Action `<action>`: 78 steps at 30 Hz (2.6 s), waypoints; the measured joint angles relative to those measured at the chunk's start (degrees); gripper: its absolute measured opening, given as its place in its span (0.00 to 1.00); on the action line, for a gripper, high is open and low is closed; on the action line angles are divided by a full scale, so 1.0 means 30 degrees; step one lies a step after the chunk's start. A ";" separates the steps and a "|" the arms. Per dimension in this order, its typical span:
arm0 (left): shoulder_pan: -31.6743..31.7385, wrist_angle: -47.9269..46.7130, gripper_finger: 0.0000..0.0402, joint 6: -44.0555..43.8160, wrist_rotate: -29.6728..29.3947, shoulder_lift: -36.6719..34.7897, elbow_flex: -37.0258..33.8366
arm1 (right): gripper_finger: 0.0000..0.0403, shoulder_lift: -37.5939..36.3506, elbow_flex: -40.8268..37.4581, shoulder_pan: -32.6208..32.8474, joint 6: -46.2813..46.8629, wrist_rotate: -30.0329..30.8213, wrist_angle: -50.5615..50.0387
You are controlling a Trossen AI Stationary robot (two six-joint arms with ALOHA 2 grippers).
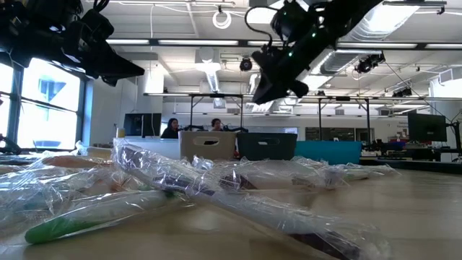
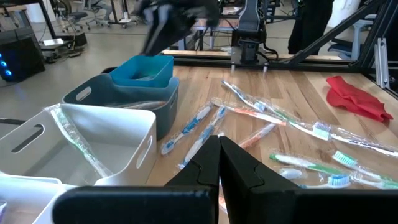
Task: Pick & Place Toothbrushes
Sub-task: Put the blue toothbrush into the blue bin
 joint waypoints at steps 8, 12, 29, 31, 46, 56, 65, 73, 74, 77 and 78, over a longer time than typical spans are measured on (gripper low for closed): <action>0.0003 -0.0004 0.00 0.0001 0.0000 0.0002 0.0000 | 0.05 -0.2069 0.0008 0.1130 -0.1373 -0.1223 -0.3284; 0.0001 -0.0004 0.00 0.0003 0.0000 0.0004 0.0000 | 0.04 -0.2923 0.0007 0.1659 -0.2618 -0.1181 -0.5722; 0.0003 -0.0004 0.00 0.0098 0.0000 0.0004 0.0000 | 0.01 -0.3652 0.0003 0.3473 -0.3778 -0.1092 -1.4451; 0.0003 -0.0004 0.00 0.0107 0.0000 0.0007 0.0000 | 0.01 -0.3638 0.0000 0.3576 -0.3338 -0.1076 -1.4968; 0.0003 -0.0004 0.00 0.0142 -0.0002 0.0007 0.0000 | 0.33 -0.3638 -0.0208 0.5023 -0.2673 0.0265 -1.5916; 0.0003 -0.0004 0.00 0.0142 -0.0005 0.0007 0.0000 | 0.37 -0.3638 -0.2294 0.5772 -0.2182 0.0347 -1.5432; 0.0003 -0.0004 0.00 0.0138 0.0000 0.0004 0.0000 | 0.36 -0.3638 -0.4118 0.5782 -0.0932 0.0264 -1.3907; 0.0003 -0.0004 0.00 0.0134 0.0000 0.0006 0.0000 | 0.36 -0.3638 -0.5224 0.6319 -0.1323 0.0356 -1.3540; 0.0003 -0.0001 0.00 0.0134 -0.0004 0.0000 0.0000 | 0.36 -0.3638 -0.5347 0.6450 -0.1451 0.0353 -1.3421; 0.0003 0.0003 0.00 0.0134 0.0000 0.0005 0.0000 | 0.36 -0.3638 -0.5760 0.6792 -0.1852 0.0640 -1.2527; 0.0003 0.0003 0.00 0.0134 0.0000 0.0003 0.0000 | 0.36 -0.3638 -0.5930 0.6921 -0.1933 0.0975 -1.2145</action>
